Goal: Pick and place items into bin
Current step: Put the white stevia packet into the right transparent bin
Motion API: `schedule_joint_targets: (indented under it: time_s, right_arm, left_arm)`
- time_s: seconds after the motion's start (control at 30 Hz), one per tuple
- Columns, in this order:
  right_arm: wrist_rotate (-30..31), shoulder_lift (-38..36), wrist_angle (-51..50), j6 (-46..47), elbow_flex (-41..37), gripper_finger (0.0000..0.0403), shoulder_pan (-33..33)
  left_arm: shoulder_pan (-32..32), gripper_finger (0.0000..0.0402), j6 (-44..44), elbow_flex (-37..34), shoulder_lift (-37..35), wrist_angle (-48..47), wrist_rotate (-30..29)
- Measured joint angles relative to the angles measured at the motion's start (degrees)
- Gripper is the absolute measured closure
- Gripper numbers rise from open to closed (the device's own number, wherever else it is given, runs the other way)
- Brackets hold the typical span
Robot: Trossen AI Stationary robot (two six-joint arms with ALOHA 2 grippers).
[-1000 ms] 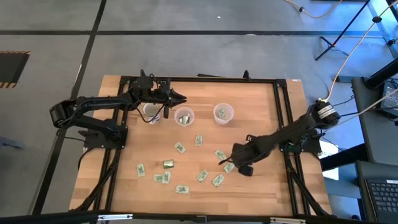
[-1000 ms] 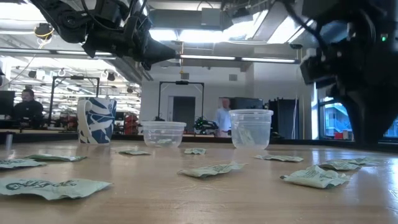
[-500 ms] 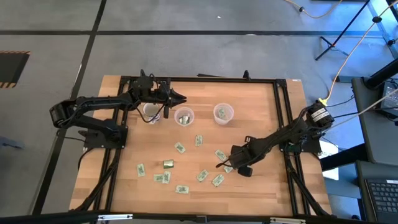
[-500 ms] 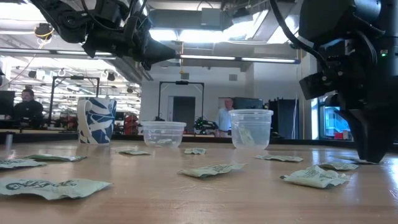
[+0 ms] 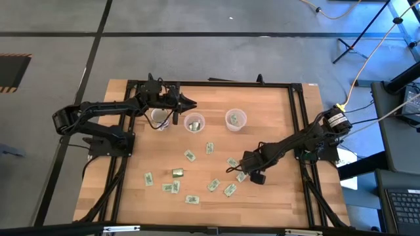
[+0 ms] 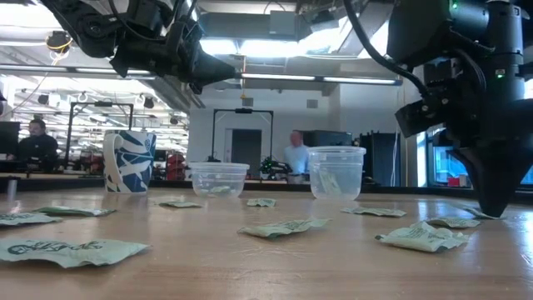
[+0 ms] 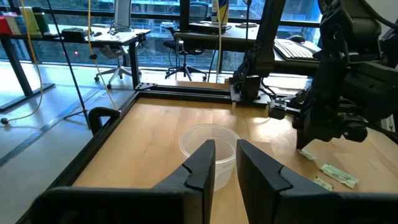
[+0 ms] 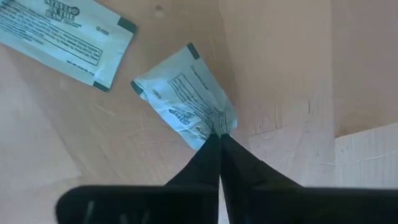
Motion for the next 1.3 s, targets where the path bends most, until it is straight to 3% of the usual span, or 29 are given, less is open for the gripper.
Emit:
schedule_joint_targets:
  time_s: [0.2,0.43,0.6,0.7,1.03,1.3]
  right_arm:
    - [0.03,-2.63,-1.14,0.28,-0.37,0.04,-0.03]
    - [4.64,-13.6,-3.08,0.05,-0.26,0.0401,-1.93]
    - [11.73,-20.63,-3.96,-1.99,-0.19,0.0402,-7.7]
    - [12.92,-22.27,-4.35,-7.34,1.1,0.0402,-12.8]
    - [12.88,-16.32,-6.85,-30.0,13.93,0.0403,-28.07]
    - [9.84,-5.22,-9.48,-37.62,19.37,0.0403,-34.66]
  left_arm:
    - [0.01,0.0341,-0.02,0.0,0.0,0.0,0.0]
    - [0.02,0.0341,-0.02,0.0,0.0,0.0,-0.02]
    - [0.01,0.0341,-0.02,0.0,0.0,0.0,-0.01]
    - [0.02,0.0341,-0.04,-0.02,0.0,-0.02,-0.02]
    - [0.02,0.0341,-0.07,-0.02,0.0,-0.78,0.0]
    - [0.02,0.0341,-0.07,-0.02,0.0,-1.38,0.0]
